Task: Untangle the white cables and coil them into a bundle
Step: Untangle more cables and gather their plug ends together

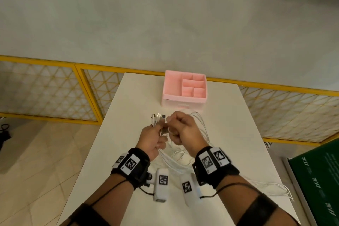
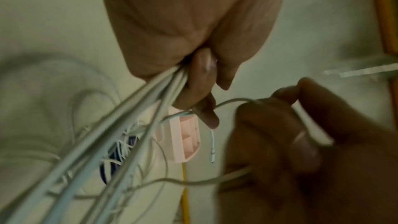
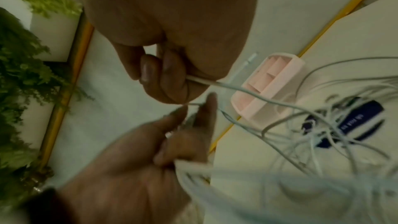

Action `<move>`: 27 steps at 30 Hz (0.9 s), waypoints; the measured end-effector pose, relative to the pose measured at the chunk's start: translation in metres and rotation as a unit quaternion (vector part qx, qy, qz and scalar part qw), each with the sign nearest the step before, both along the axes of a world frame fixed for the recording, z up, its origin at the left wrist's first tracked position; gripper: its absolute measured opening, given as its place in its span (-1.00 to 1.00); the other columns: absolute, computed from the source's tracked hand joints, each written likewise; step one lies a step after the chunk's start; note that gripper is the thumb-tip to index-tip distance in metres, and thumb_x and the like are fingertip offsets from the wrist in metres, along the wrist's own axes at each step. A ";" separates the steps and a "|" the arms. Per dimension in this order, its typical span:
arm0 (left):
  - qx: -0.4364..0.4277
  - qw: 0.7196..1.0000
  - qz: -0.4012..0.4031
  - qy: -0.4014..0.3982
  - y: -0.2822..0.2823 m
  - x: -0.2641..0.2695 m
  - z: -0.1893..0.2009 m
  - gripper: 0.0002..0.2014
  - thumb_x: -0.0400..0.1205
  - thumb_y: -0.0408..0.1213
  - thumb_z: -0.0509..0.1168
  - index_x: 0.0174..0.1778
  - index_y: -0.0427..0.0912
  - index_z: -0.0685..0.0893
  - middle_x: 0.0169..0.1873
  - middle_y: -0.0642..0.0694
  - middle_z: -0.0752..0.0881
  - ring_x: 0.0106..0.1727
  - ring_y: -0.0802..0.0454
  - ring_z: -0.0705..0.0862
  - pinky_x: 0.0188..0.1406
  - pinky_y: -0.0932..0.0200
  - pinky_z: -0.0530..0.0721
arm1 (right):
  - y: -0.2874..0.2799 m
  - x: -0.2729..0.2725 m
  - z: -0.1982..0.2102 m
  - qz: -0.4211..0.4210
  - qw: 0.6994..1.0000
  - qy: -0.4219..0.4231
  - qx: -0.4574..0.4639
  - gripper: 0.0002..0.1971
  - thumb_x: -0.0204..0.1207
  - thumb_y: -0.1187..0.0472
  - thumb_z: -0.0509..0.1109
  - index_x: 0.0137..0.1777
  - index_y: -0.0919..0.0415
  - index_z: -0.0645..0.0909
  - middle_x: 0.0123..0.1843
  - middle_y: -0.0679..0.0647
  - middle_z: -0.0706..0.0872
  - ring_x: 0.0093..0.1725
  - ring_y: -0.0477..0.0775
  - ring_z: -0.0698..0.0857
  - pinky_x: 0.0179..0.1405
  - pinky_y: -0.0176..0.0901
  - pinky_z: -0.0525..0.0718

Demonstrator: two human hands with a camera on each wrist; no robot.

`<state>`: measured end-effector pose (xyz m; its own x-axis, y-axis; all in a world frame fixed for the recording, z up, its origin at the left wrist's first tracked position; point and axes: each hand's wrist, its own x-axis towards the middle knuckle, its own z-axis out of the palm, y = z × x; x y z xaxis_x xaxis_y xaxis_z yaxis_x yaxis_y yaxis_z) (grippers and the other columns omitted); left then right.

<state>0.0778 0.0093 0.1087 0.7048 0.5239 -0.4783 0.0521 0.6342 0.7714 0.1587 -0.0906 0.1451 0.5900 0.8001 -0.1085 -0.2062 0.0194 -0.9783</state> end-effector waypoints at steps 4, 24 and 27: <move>0.013 1.000 0.008 -0.021 0.004 0.002 0.007 -0.93 0.67 -0.37 0.39 0.02 -0.30 0.70 -0.34 -0.12 0.70 -0.63 0.19 0.26 -0.73 0.32 0.20 | -0.011 -0.008 -0.018 0.011 0.996 0.042 -0.079 -0.56 0.73 0.02 0.24 -0.35 0.26 0.45 -0.57 0.09 0.27 -0.62 0.05 0.35 -0.64 -0.27 0.28; 0.150 0.982 -0.110 -0.034 -0.006 -0.015 0.011 -0.88 0.62 -0.43 0.43 -0.01 -0.42 0.72 -0.17 -0.35 0.83 -0.58 0.15 0.24 -0.63 0.31 0.18 | 0.020 0.062 -0.004 -0.202 0.959 0.186 -0.072 -0.89 0.62 0.46 0.26 -0.05 0.42 0.63 -0.40 0.22 0.67 -0.51 0.08 0.61 -0.52 -0.17 0.63; 0.160 0.969 -0.190 -0.010 -0.006 -0.027 0.004 -0.93 0.62 -0.46 0.43 -0.03 -0.38 0.69 -0.20 -0.34 0.82 -0.60 0.17 0.28 -0.63 0.32 0.19 | 0.013 0.081 -0.003 -0.239 0.944 0.206 -0.097 -0.87 0.61 0.54 0.22 -0.13 0.44 0.55 -0.38 0.29 0.61 -0.55 0.07 0.52 -0.61 -0.24 0.56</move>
<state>0.0506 0.0031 0.1130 0.8833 0.3442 -0.3182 0.2176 0.3002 0.9287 0.2400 -0.0774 0.1422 0.7545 0.3940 -0.5249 -0.5829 0.0346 -0.8118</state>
